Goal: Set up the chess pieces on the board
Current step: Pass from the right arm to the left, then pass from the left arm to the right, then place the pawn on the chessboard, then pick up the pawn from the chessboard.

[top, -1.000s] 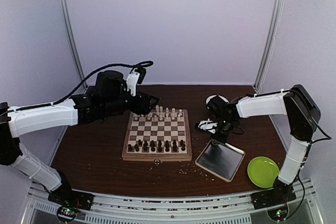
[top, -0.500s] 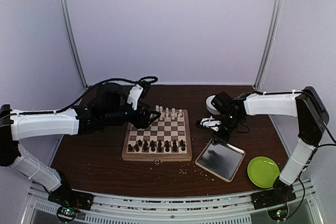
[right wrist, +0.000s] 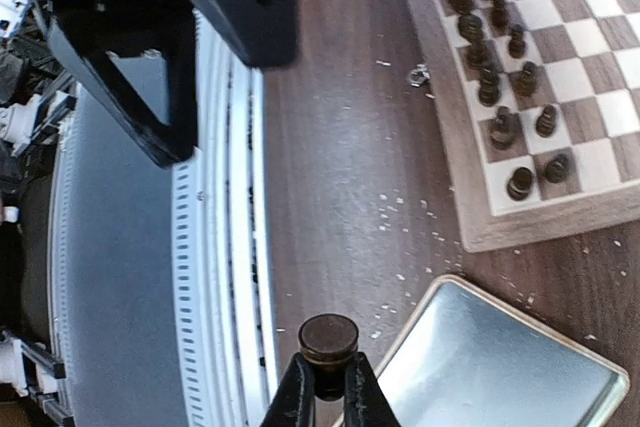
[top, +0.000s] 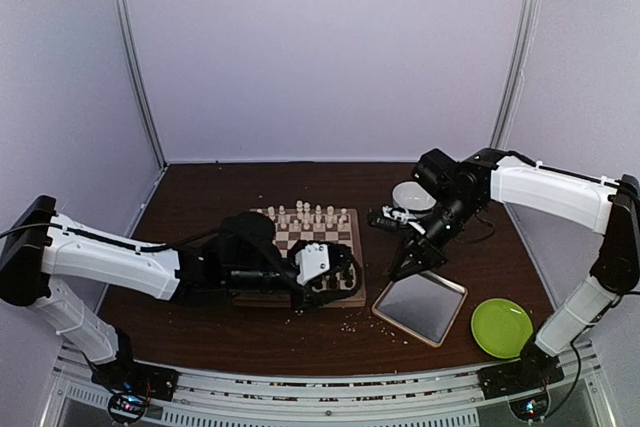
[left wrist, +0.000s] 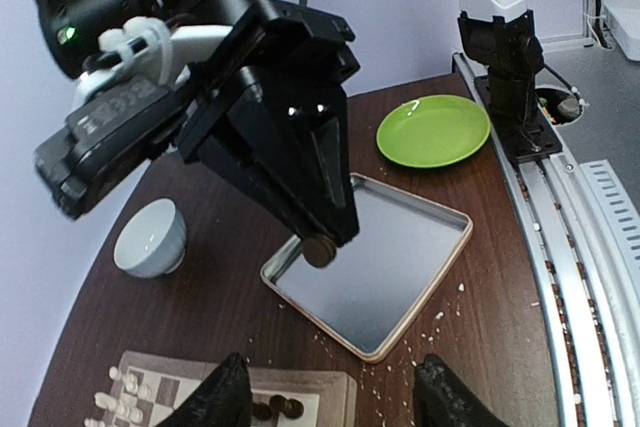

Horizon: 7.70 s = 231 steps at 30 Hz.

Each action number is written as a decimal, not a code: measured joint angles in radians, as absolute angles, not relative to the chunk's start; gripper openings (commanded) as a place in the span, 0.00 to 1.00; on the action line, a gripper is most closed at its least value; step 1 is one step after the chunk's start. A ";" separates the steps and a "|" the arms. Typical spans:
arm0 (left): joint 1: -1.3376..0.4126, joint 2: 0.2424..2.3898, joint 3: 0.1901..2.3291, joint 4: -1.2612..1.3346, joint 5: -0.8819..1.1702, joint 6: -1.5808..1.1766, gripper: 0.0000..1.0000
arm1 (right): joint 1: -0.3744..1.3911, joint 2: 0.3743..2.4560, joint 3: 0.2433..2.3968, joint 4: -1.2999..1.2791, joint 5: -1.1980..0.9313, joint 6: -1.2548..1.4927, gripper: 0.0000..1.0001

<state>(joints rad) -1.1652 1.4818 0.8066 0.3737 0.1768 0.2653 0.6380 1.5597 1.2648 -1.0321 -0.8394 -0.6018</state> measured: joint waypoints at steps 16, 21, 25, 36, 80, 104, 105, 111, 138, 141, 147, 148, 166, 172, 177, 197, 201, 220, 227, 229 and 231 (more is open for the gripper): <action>-1.259 1.626 0.992 0.375 0.159 0.530 0.48 | 0.670 1.609 1.325 -1.214 -1.040 -0.704 0.01; -1.259 1.631 0.994 0.355 0.157 0.546 0.44 | 0.670 1.621 1.335 -1.230 -1.057 -0.711 0.01; -1.259 1.642 1.003 0.337 0.157 0.556 0.40 | 0.670 1.629 1.340 -1.238 -1.068 -0.712 0.01; -1.259 1.661 1.020 0.334 0.145 0.564 0.30 | 0.670 1.650 1.355 -1.243 -1.082 -0.712 0.01; -1.047 1.642 0.866 0.998 0.280 -0.315 0.11 | 0.635 1.338 1.404 -0.789 -0.755 -0.486 0.43; -1.007 1.743 0.865 1.274 0.352 -0.574 0.10 | 0.719 1.369 1.472 -0.838 -0.739 -0.569 0.39; -1.005 1.746 0.865 1.279 0.352 -0.578 0.10 | 0.719 1.365 1.475 -0.847 -0.739 -0.580 0.39; -1.005 1.757 0.866 1.283 0.353 -0.594 0.10 | 0.731 1.351 1.484 -0.863 -0.739 -0.596 0.37; -1.000 1.760 0.858 1.283 0.351 -0.612 0.66 | 0.778 1.417 1.521 -0.780 -0.675 -0.508 0.04; -0.983 1.720 0.802 1.233 0.323 -0.604 0.79 | 0.781 1.440 1.546 -0.786 -0.650 -0.518 0.04; -0.928 1.424 0.658 0.917 0.176 -0.489 0.96 | 0.791 1.571 1.655 -0.841 -0.592 -0.545 0.04; -0.927 1.357 0.651 0.848 0.134 -0.466 0.98 | 0.795 1.599 1.670 -0.847 -0.584 -0.547 0.04; -0.902 0.989 0.551 0.236 -0.274 -0.372 0.97 | 0.875 2.319 2.206 -1.169 -0.313 -0.513 0.03; -0.902 0.995 0.551 0.230 -0.276 -0.373 0.96 | 0.875 2.338 2.210 -1.203 -0.274 -0.501 0.05; -0.902 1.017 0.552 0.226 -0.265 -0.374 0.95 | 0.875 2.367 2.214 -1.207 -0.255 -0.491 0.05; -0.902 1.177 0.841 -0.115 -0.244 -0.315 0.73 | 0.812 2.193 2.115 -1.209 -0.323 -0.464 0.27; -0.902 1.313 1.041 -0.260 -0.185 -0.249 0.58 | 0.707 1.870 1.802 -1.134 -0.403 -0.465 0.28; -0.902 1.951 1.577 -0.663 0.092 -0.133 0.45 | 0.419 1.363 1.084 -0.677 -0.505 -0.449 0.29; -0.902 2.016 1.614 -0.667 0.094 -0.141 0.36 | 0.419 1.369 1.084 -0.670 -0.535 -0.472 0.29; -0.902 2.024 1.615 -0.667 0.091 -0.142 0.32 | 0.419 1.375 1.084 -0.670 -0.541 -0.476 0.29; -0.902 2.035 1.617 -0.667 0.087 -0.143 0.29 | 0.419 1.378 1.084 -0.671 -0.543 -0.480 0.29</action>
<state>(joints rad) -0.9020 2.0346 1.6165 -0.6674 0.0868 -0.1432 0.4191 1.3785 1.0840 -0.6708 -0.5434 -0.4797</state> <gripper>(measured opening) 0.330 0.290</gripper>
